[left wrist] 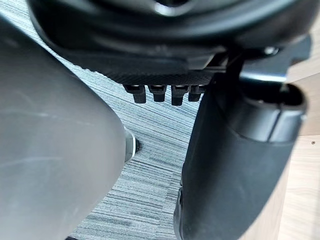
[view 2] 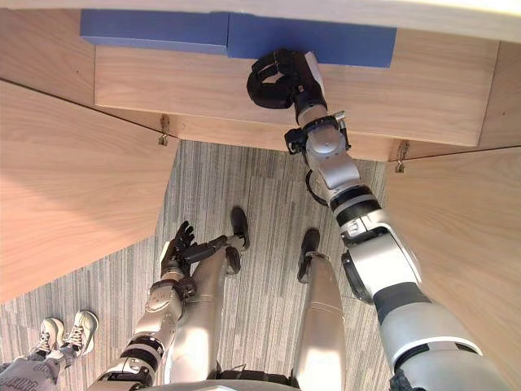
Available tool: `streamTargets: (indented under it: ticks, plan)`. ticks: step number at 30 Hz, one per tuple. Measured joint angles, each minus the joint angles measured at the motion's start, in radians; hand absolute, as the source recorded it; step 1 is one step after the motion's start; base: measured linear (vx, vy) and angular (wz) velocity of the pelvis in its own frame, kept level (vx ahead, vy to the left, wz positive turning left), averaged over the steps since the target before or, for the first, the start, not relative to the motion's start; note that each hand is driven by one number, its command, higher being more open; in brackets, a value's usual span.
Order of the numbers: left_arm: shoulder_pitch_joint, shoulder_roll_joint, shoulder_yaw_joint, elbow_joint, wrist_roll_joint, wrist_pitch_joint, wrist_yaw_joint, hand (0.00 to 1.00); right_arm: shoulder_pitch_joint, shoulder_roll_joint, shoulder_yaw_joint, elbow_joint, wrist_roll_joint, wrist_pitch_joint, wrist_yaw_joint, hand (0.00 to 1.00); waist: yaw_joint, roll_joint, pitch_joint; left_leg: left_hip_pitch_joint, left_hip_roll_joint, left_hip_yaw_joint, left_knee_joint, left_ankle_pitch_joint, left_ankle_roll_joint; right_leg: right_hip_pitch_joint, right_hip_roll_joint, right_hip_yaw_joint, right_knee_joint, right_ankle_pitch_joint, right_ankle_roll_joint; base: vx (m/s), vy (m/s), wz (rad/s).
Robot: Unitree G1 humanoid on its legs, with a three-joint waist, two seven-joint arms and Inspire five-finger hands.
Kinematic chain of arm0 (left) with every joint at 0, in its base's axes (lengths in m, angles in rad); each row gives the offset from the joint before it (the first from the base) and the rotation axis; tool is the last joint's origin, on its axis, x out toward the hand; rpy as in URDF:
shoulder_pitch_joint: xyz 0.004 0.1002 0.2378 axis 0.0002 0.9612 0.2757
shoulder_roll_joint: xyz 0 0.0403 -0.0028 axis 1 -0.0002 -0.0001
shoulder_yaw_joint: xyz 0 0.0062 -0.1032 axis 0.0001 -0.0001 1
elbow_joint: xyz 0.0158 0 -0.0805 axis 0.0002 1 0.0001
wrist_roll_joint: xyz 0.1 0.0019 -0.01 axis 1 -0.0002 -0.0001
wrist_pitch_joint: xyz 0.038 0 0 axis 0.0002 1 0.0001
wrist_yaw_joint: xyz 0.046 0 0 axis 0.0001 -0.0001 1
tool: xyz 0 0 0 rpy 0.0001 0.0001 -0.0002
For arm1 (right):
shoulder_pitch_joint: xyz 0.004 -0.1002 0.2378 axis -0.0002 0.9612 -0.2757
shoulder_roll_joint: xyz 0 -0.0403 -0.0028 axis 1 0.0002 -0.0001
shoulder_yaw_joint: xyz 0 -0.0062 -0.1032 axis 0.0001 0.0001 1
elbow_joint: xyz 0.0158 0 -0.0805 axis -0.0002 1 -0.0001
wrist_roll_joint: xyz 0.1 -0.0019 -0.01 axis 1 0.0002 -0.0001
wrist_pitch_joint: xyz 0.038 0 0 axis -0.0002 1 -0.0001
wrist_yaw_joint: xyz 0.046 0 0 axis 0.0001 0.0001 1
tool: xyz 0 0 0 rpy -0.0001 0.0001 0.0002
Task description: Walk over to the cabinet, pick up the folder, carry it to the office cabinet, place the folder inside the office cabinet, then close the office cabinet door
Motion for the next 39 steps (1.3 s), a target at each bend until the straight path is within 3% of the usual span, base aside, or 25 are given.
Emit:
streamTargets:
  ticks: [5,12,17,19,23,24,32,35,39]
  plan:
    - [-0.016,-0.010,-0.001,0.000,0.000,-0.001,0.032,1.00,-0.038,0.031,-0.003,0.033,-0.037,0.000,-0.090,0.00,0.000,0.000,0.000,-0.017,-0.007,-0.004,-0.015,0.022,-0.001,-0.028,-0.006,-0.004,0.018,0.004,-0.007,-0.02,-0.040,0.05]
    - [-0.017,-0.026,-0.001,-0.017,-0.001,-0.002,0.042,1.00,-0.024,0.018,-0.070,-0.018,-0.035,0.010,-0.139,0.00,0.002,0.001,0.000,-0.021,-0.015,-0.006,-0.008,0.033,0.003,-0.033,-0.017,-0.005,0.033,0.006,-0.007,-0.01,-0.020,0.05]
    - [0.006,-0.041,0.008,-0.019,0.001,0.017,0.044,1.00,0.304,-0.012,-0.200,-0.432,-0.045,-0.003,-0.185,0.00,-0.001,0.001,0.000,0.072,0.002,0.007,0.020,0.005,0.015,0.090,-0.007,-0.017,0.003,0.006,-0.006,0.03,-0.009,-0.05]
    - [0.050,-0.044,0.006,-0.019,0.003,0.023,0.038,1.00,0.553,0.023,-0.198,-0.621,-0.060,-0.049,-0.170,0.00,-0.019,-0.002,-0.002,0.174,0.017,0.034,0.018,-0.040,0.006,0.190,0.007,0.006,-0.038,0.004,-0.003,0.02,0.001,-0.36]
    - [0.115,-0.029,-0.002,-0.005,0.035,0.037,0.022,1.00,0.899,0.121,-0.200,-0.684,-0.086,-0.108,-0.094,0.00,-0.061,-0.014,-0.014,0.338,0.030,0.087,-0.066,-0.046,-0.003,0.331,0.034,0.048,-0.158,0.033,0.006,0.05,0.014,-0.47]
    - [0.132,-0.013,-0.021,0.011,0.058,0.041,0.013,1.00,0.998,0.146,-0.205,-0.653,-0.086,-0.106,-0.071,1.00,-0.076,-0.016,-0.022,0.396,0.032,0.102,-0.112,-0.036,-0.013,0.386,0.046,0.056,-0.220,0.061,0.013,0.12,0.019,-0.47]
    - [0.214,0.061,0.004,0.096,0.158,0.068,-0.022,1.00,1.313,0.237,-0.421,-0.284,-0.083,-0.092,-0.016,1.00,-0.152,-0.053,-0.178,0.642,0.002,0.200,-0.352,0.020,-0.011,0.607,0.076,0.125,-0.518,0.179,0.039,0.16,0.027,-0.34]
    - [0.225,0.083,0.026,0.136,0.182,0.067,-0.025,1.00,1.333,0.244,-0.493,-0.155,-0.079,-0.094,-0.010,1.00,-0.156,-0.061,-0.242,0.733,-0.015,0.252,-0.453,0.046,-0.017,0.660,0.077,0.166,-0.589,0.207,0.042,0.10,0.014,-0.43]
    - [0.236,0.086,0.057,0.172,0.200,0.071,-0.030,1.00,1.339,0.265,-0.571,-0.107,-0.052,-0.094,-0.009,1.00,-0.169,-0.060,-0.266,0.818,-0.031,0.319,-0.539,0.069,-0.023,0.685,0.083,0.230,-0.628,0.229,0.045,0.01,0.033,-0.52]
